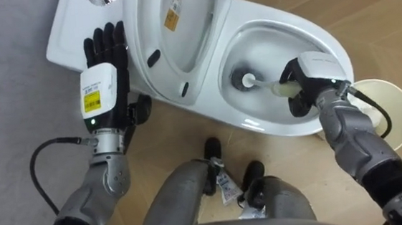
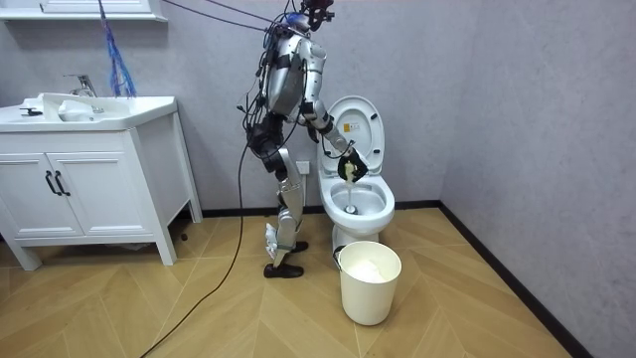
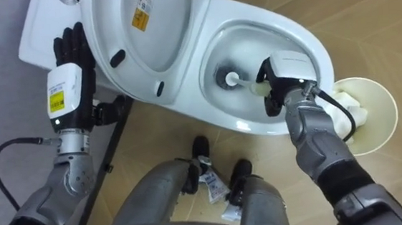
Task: Brush toilet
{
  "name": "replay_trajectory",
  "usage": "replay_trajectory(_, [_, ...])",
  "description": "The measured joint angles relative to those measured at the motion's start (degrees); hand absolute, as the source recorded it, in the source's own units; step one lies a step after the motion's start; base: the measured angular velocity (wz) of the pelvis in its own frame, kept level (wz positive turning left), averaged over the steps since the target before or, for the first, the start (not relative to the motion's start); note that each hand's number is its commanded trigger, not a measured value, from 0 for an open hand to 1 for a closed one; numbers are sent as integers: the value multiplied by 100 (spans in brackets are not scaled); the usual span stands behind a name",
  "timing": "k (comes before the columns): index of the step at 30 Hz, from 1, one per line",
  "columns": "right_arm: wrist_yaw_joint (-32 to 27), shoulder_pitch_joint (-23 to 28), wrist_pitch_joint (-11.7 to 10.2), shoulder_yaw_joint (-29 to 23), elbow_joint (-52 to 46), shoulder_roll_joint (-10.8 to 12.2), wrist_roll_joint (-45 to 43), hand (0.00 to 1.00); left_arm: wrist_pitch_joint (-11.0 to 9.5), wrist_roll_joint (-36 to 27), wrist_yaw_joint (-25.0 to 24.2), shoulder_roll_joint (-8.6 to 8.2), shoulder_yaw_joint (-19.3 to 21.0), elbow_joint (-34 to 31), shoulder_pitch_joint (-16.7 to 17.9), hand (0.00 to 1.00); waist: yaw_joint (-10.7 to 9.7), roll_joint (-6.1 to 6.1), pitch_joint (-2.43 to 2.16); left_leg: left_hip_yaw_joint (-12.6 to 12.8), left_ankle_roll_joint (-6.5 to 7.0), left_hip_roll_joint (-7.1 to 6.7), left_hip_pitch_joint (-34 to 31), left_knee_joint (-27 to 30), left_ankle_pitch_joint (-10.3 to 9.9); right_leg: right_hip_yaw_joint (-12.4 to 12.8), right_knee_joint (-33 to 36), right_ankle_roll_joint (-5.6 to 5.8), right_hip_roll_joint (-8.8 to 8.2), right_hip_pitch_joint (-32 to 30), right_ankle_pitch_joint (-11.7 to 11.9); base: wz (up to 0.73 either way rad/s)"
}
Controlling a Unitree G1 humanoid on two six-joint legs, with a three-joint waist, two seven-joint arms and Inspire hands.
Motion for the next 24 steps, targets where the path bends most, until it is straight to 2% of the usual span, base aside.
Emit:
replay_trajectory(11, [639, 285, 369, -53, -1337, -34, -80, 100, 26, -229, 66, 34, -21, -113, 23, 0, -48, -13, -7, 11, -30, 74, -48, 49, -55, -7, -2, -36, 63, -45, 26, -2])
replay_trajectory(18, [968, 624, 375, -185, -2049, -42, -288, 100, 46, -239, 118, 44, 13, -231, 257, 0, -53, -18, -13, 122, -32, 103, -36, 57, -54, 113, 83, -47, 77, -96, 34, -7])
replay_trajectory(24, [1012, 760, 375, -235, -2180, -4, -359, 100, 128, -344, 115, 31, -15, -263, 318, 0, -51, -12, -16, 163, -54, 144, 6, 60, -67, 164, 88, -62, 107, -102, 40, -5])
